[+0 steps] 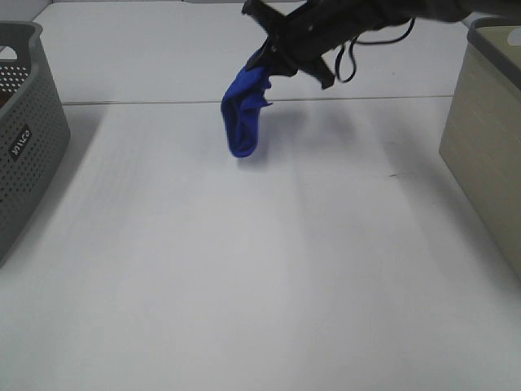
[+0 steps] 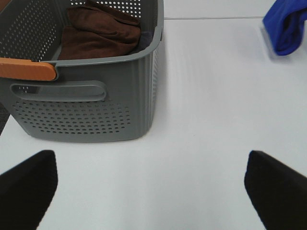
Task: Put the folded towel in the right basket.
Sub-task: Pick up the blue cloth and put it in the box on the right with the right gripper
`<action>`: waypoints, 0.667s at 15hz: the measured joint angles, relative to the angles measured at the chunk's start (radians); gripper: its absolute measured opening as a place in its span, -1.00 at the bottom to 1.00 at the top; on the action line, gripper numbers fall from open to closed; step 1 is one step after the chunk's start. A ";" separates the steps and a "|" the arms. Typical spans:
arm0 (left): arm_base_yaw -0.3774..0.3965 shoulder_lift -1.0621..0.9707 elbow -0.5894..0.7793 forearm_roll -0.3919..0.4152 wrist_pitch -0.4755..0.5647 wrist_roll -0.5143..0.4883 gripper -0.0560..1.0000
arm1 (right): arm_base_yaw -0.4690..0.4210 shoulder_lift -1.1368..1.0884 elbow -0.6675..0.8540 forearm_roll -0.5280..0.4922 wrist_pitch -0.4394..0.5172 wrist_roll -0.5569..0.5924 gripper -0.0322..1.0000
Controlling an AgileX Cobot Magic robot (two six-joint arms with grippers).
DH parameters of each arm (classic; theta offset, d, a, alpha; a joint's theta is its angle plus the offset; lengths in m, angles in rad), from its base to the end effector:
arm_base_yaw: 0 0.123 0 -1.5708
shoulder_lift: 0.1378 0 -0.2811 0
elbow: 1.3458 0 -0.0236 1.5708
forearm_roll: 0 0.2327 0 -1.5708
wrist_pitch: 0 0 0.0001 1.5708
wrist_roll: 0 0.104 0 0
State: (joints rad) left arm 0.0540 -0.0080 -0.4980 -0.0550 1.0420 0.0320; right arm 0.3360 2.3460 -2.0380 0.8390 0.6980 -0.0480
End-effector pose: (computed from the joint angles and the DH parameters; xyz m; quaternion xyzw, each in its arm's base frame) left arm -0.0051 -0.0052 0.2639 -0.0084 0.8464 -0.0046 0.5325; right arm 0.4769 0.2193 0.2059 0.0428 0.8897 0.3863 0.2395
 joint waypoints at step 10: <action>0.000 0.000 0.000 0.000 0.000 0.000 0.98 | -0.454 -0.554 0.000 -0.671 0.514 0.004 -0.75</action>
State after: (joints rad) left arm 0.0540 -0.0080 -0.4980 -0.0550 1.0420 0.0320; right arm -0.1180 1.7920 -2.0380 0.1680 1.2120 -0.0440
